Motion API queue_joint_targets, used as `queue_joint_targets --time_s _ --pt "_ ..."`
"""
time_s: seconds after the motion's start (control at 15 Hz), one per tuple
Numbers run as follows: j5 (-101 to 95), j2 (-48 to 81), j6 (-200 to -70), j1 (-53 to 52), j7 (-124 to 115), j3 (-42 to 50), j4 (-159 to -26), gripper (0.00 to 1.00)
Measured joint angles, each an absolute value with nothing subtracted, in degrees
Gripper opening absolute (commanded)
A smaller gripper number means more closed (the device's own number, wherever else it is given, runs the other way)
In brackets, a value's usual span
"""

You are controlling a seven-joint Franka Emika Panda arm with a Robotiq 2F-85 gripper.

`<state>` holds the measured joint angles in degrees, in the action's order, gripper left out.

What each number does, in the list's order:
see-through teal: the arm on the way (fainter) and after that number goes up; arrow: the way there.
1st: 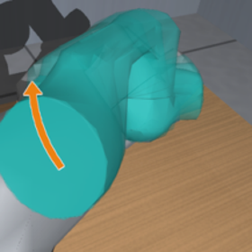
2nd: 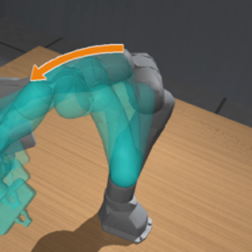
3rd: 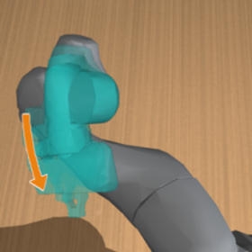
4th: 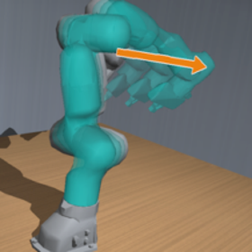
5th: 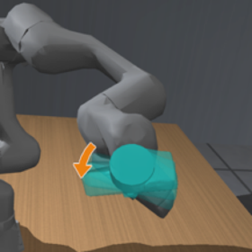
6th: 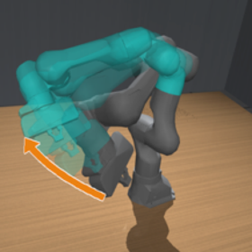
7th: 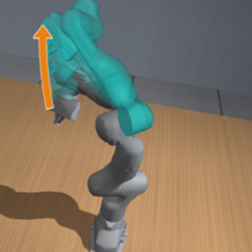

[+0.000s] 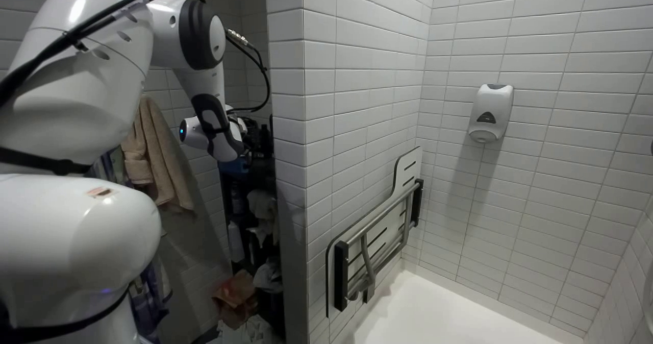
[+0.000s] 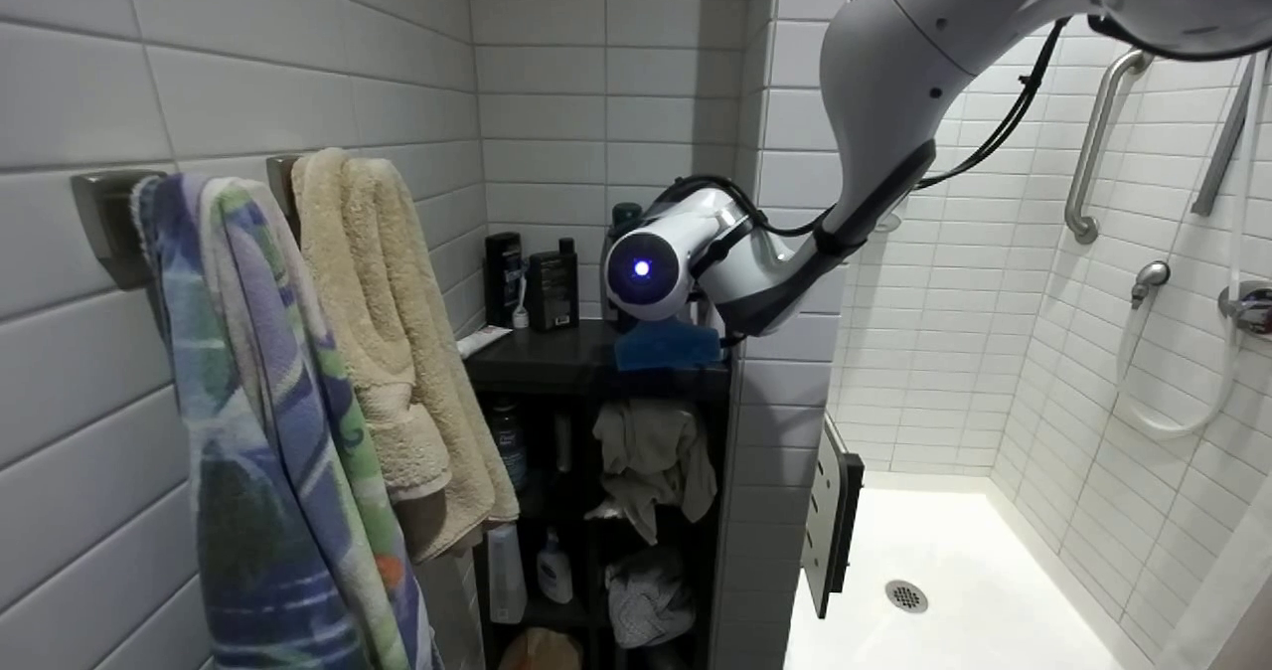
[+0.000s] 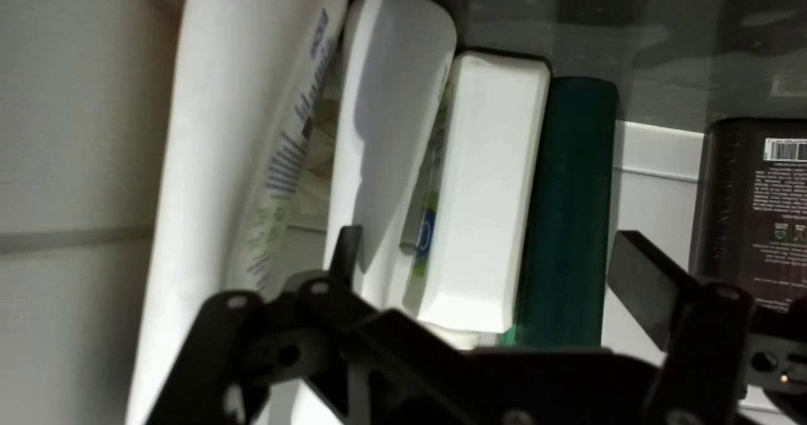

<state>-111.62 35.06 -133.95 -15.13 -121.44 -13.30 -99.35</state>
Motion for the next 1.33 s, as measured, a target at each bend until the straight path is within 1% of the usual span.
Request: queue_joint_targets --time_s 0.07,0.13,0.2,0.27,0.33,0.4,0.47,0.53,0.6,0.73,0.87,0.93,1.13,1.2,1.27,1.33 --pt "-111.7 35.1 -133.8 -15.1 -121.5 -13.3 -99.3 1.0" --pt "-111.8 35.1 -133.8 -15.1 -121.7 -13.3 -99.3 0.92" --pt "-111.9 35.2 -133.7 -15.1 -121.9 -13.3 -99.3 0.88" --pt "-112.0 35.2 -133.6 -15.1 -122.0 -13.3 -99.3 0.78" --pt "-112.1 35.2 -133.5 -15.1 -122.1 -13.3 -99.2 0.77" --pt "-112.1 35.2 -133.4 -15.1 -122.1 -13.3 -99.2 0.81" --pt "-112.1 35.2 -133.3 -15.1 -122.1 -13.3 -99.2 0.79" --pt "-112.1 35.2 -133.2 -15.2 -122.1 -13.3 -99.2 0.82" --pt "-112.1 35.2 -133.1 -15.2 -122.2 -13.3 -99.1 0.81" --pt "-112.1 35.2 -133.0 -15.2 -122.2 -13.3 -99.1 0.83" --pt "-112.2 35.2 -132.9 -15.2 -122.3 -13.3 -99.1 0.79" --pt "-112.2 35.2 -132.9 -15.2 -122.3 -13.3 -99.1 0.6" --pt "-112.2 35.2 -132.7 -15.2 -122.5 -13.3 -99.1 0.45" --pt "-112.2 35.2 -132.5 -15.2 -122.6 -13.3 -99.1 0.38" --pt "-112.2 35.2 -132.4 -15.2 -122.8 -13.3 -99.0 0.28" --pt "-112.2 35.2 -132.4 -15.2 -122.9 -13.3 -99.0 0.21"
